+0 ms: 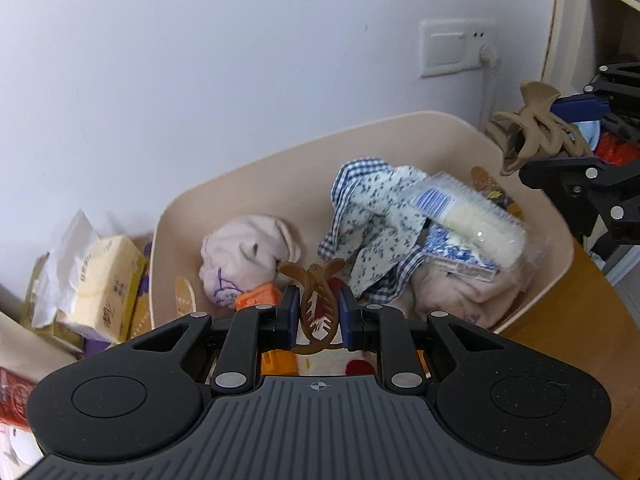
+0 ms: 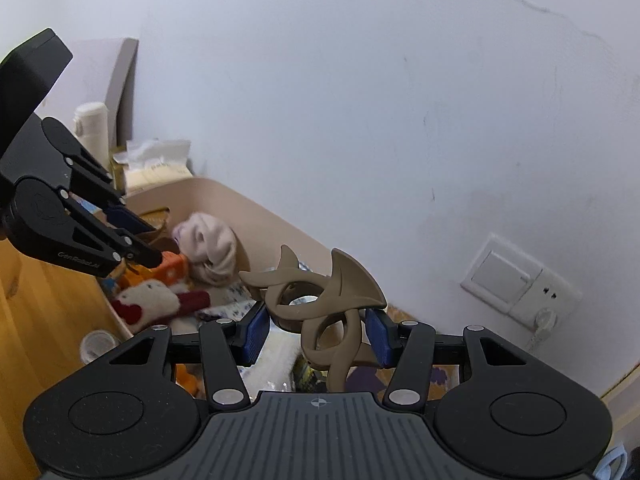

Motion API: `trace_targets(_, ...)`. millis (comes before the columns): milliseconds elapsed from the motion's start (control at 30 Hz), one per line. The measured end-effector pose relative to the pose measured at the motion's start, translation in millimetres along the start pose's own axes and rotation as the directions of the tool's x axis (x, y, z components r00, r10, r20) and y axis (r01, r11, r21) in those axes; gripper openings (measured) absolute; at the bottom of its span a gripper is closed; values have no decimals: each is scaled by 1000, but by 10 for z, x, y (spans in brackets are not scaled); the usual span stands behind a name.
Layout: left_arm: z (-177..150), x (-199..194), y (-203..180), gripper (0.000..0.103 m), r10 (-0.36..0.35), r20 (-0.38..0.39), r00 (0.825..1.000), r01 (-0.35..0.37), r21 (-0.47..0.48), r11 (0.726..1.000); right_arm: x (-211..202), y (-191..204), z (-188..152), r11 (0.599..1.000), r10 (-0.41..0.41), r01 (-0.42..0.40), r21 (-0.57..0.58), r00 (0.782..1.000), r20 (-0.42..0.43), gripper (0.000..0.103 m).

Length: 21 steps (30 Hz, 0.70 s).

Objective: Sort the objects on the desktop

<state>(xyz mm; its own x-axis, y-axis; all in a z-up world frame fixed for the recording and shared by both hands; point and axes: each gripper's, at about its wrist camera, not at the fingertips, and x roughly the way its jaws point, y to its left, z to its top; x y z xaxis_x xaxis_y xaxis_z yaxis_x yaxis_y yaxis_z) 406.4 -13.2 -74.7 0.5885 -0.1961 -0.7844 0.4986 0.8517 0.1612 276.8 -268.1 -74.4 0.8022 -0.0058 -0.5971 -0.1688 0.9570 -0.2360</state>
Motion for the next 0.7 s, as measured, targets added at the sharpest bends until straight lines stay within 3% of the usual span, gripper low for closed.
trace_targets(333, -21, 313, -26, 20, 12, -104, 995, -16, -40, 999, 329, 39, 30, 1000, 26, -26, 2, 997, -78, 50)
trace_targets(467, -13, 423, -33, 20, -20, -161, 987, 8, -76, 997, 491, 94, 21, 999, 52, -51, 14, 988, -145, 50)
trace_targets(700, 8, 479, -33, 23, -42, -188, 981, 17, -133, 991, 702, 122, -52, 995, 68, -48, 85, 968, -242, 50)
